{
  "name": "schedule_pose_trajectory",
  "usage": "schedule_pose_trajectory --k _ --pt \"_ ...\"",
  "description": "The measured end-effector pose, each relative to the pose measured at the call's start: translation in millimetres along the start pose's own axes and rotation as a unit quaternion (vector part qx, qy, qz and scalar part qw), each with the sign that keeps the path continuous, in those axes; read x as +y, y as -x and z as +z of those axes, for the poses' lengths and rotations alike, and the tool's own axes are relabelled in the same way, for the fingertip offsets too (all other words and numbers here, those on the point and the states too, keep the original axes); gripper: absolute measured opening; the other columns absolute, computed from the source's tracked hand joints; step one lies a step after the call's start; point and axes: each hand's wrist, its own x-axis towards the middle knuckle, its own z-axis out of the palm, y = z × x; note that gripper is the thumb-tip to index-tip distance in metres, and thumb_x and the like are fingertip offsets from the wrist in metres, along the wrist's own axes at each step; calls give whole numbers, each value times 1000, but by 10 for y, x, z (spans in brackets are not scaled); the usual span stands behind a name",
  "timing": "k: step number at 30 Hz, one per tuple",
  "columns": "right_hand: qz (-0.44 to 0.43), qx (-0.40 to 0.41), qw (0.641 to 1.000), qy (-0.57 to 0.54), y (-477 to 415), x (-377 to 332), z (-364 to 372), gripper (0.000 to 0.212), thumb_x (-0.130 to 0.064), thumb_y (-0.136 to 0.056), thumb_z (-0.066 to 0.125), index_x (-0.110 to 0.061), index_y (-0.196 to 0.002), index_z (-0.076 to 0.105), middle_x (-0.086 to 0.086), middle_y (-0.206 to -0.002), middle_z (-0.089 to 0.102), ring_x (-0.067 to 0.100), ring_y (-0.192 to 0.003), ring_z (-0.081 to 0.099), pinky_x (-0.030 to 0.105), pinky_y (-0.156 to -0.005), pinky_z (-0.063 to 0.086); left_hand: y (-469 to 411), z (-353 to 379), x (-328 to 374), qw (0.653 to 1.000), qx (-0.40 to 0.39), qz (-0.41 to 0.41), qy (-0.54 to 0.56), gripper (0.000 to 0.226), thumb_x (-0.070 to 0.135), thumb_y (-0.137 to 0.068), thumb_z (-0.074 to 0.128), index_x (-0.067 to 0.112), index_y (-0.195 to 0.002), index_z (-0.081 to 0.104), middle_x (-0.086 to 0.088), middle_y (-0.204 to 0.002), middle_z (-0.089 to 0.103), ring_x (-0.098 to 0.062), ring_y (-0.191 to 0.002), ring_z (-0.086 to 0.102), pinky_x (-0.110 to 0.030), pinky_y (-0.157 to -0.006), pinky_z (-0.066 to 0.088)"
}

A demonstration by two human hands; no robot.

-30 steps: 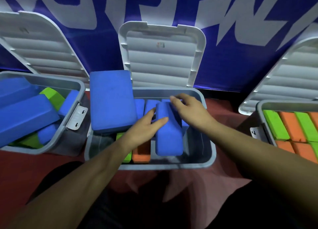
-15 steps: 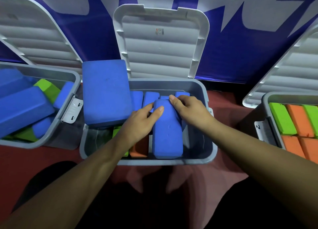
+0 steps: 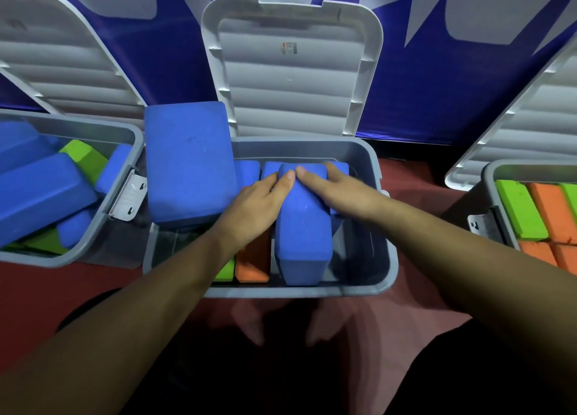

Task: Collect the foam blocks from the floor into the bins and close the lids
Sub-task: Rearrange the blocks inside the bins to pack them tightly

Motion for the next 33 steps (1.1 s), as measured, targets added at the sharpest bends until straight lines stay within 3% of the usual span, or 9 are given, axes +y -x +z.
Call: schedule_pose_trajectory --k 5,7,10,13,16,21,25,30,33 --pt "16 -86 982 -170 79 239 -87 61 -67 -76 68 -36 -127 55 7 -122 69 37 -116 63 68 -96 46 -5 111 -368 982 -40 -29 183 43 49 -105 27 30 -128 57 9 -114 68 -13 -108 64 -26 -93 45" --pt "-1 -97 981 -171 91 246 -267 58 -61 -77 69 -30 -125 60 12 -126 66 37 -118 62 67 -100 43 -68 180 -766 998 -58 -6 -35 41 34 -105 38 12 -139 50 -4 -137 56 -20 -131 49 -24 -103 33" --pt "3 -132 973 -188 64 248 -465 55 -49 -79 69 -16 -123 64 15 -122 66 29 -111 61 54 -108 39 -144 240 -1356 932 -138 11 -335 77 40 -97 54 14 -157 13 -9 -165 1 -23 -152 5 -30 -122 8" --pt "30 -146 974 -173 -50 269 -433 47 -44 -86 64 -16 -123 64 6 -115 65 25 -108 60 53 -107 40 -187 287 -1581 900 -168 31 -401 90 44 -97 54 18 -156 -8 -2 -162 -23 -22 -151 -11 -39 -123 5" --pt "41 -149 973 -169 -126 284 -299 30 -38 -97 56 -20 -120 65 5 -115 66 23 -108 63 51 -100 48 -202 318 -1618 902 -152 23 -404 91 40 -97 56 19 -156 -10 -1 -161 -25 -19 -151 -12 -41 -123 7" --pt "42 -146 981 -123 -171 169 -379 47 -41 -90 60 -5 -121 63 21 -122 66 33 -111 66 43 -84 59 -191 318 -1652 900 -142 22 -411 89 40 -98 54 20 -156 -10 0 -161 -24 -21 -151 -12 -40 -124 5" --pt "61 -154 984 -71 -226 340 -221 22 -33 -98 59 -15 -110 62 4 -99 69 15 -85 69 29 -67 56 -184 346 -1649 902 -143 31 -406 88 40 -98 54 19 -156 -9 -1 -161 -25 -19 -151 -12 -41 -123 7" --pt "64 -138 981 -118 -311 529 180 36 -37 -97 60 -17 -127 54 0 -117 68 14 -101 69 29 -78 57 -190 358 -1623 909 -143 30 -391 89 37 -97 56 19 -156 -9 0 -161 -25 -18 -151 -13 -43 -122 8" --pt "73 -27 995 -62 -477 651 401 54 -56 -92 60 -14 -124 48 5 -122 63 22 -106 65 37 -84 57 -197 385 -1588 922 -145 22 -359 90 33 -96 59 20 -157 -6 2 -161 -26 -17 -151 -13 -46 -121 6"
